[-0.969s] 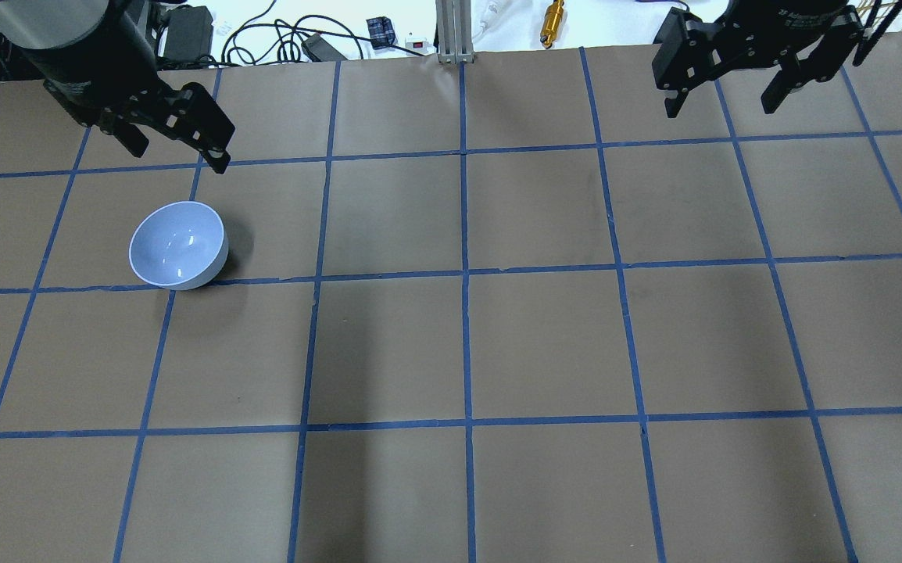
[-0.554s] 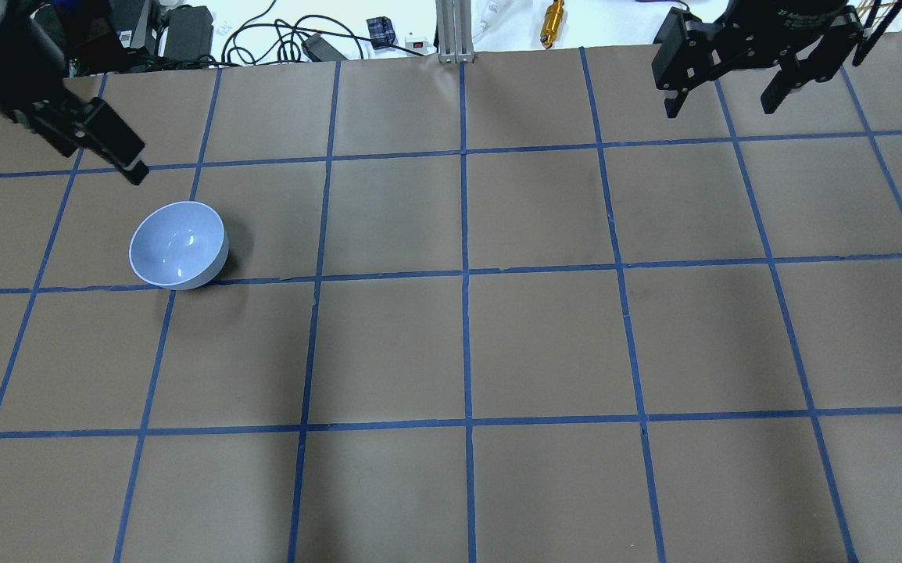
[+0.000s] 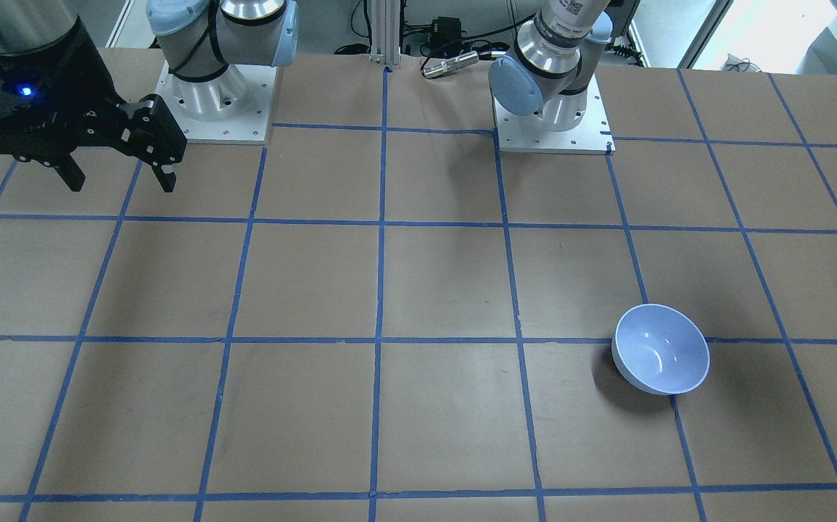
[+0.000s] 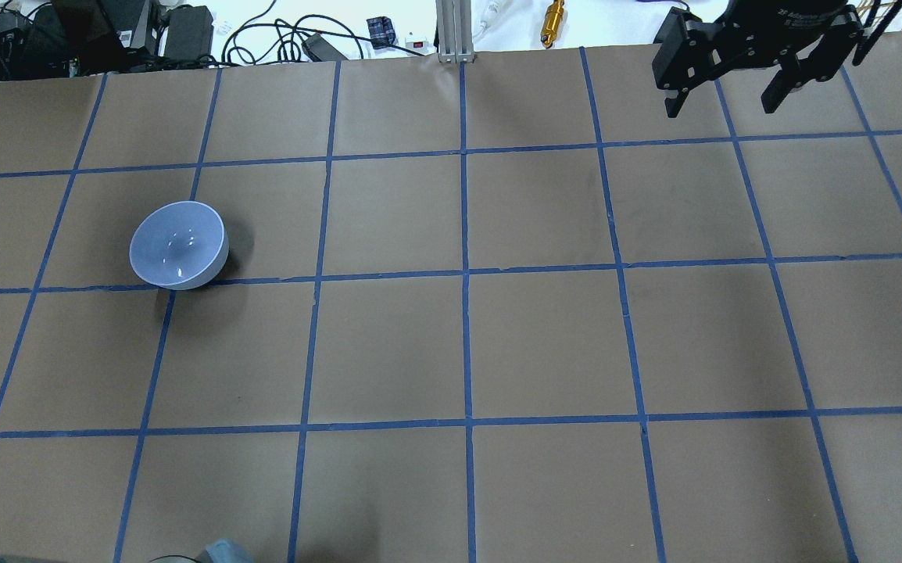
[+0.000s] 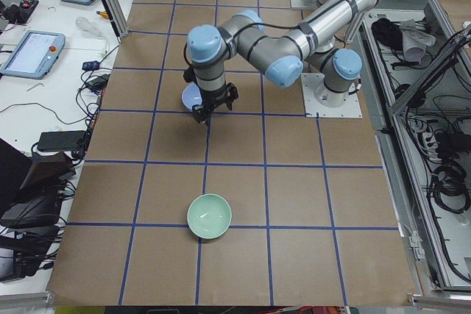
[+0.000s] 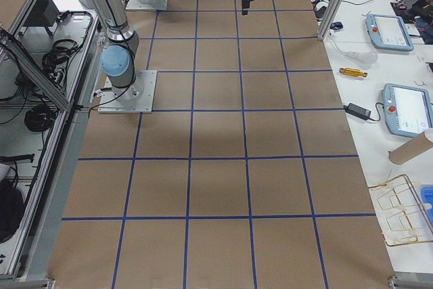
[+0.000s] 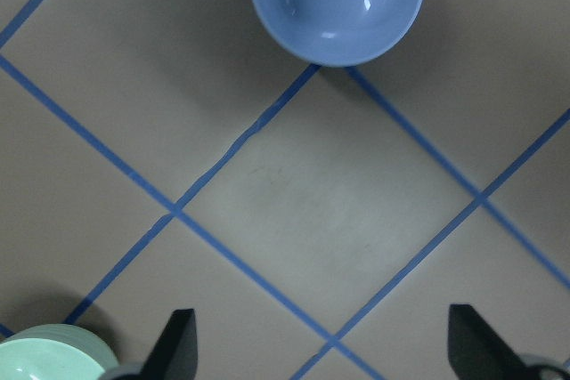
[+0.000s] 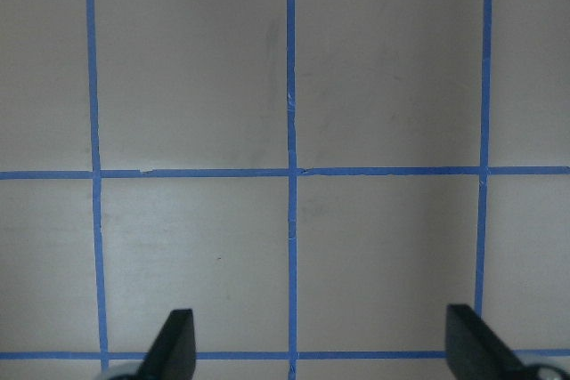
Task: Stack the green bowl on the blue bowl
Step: 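Swing the left gripper toward the robot and grasp the pale green bowl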
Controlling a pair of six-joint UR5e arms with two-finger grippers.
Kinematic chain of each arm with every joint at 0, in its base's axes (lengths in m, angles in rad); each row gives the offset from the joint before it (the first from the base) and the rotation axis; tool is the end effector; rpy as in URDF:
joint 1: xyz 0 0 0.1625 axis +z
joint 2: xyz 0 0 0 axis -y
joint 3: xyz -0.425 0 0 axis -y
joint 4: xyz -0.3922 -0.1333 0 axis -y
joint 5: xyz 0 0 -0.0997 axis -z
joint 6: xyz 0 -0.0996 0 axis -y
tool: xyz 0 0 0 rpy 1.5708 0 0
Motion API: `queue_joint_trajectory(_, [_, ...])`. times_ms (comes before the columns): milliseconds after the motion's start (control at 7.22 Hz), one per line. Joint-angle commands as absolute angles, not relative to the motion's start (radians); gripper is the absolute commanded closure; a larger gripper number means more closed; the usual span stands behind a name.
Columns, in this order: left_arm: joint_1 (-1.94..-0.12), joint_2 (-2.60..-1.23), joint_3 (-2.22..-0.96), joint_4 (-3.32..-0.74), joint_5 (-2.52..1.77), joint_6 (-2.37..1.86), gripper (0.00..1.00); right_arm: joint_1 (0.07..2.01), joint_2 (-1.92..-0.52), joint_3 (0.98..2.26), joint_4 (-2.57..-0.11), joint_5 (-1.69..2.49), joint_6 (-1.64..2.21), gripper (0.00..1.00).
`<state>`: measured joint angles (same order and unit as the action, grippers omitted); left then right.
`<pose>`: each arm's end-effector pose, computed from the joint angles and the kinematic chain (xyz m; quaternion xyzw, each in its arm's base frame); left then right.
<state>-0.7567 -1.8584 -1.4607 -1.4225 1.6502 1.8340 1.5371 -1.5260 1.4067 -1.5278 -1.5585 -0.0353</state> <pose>0.3526 -0.5054 0.3986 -0.4882 -0.8717 -0.0420 0.0045 0.1171 -0.5197 0.5420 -0.0010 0.9993 -0.0383 0.0048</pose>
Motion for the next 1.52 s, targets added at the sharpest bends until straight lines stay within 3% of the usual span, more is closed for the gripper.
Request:
queue_joint_trajectory(0, [-0.634,-2.021,-1.442,-1.264,1.66,2.192,0.0,1.537,-1.526,1.407,-1.528,-1.559,-0.035,0.0])
queue_joint_trajectory(554, [-0.525,-2.215,-1.405,-1.016,1.603,2.538,0.0,1.537,-1.525,1.407,-1.528,-1.557,-0.035,0.0])
queue_joint_trajectory(831, [-0.514,-2.236,-1.404,-1.006,1.54,2.626,0.29,1.537,-1.525,1.407,-1.528,-1.557,-0.035,0.0])
queue_joint_trajectory(1108, [-0.514,-2.24,-1.402,-1.006,1.545,2.634,0.9,1.537,-1.525,1.407,-1.528,-1.557,-0.034,0.0])
queue_joint_trajectory(1246, [-0.514,-2.235,-1.404,-1.006,1.545,2.631,1.0,1.537,-1.525,1.407,-1.528,-1.557,-0.035,0.0])
queue_joint_trajectory(1385, [-0.511,-2.217,-1.404,-1.018,1.543,2.62,1.0,1.537,-1.526,1.407,-1.528,-1.557,-0.034,0.0])
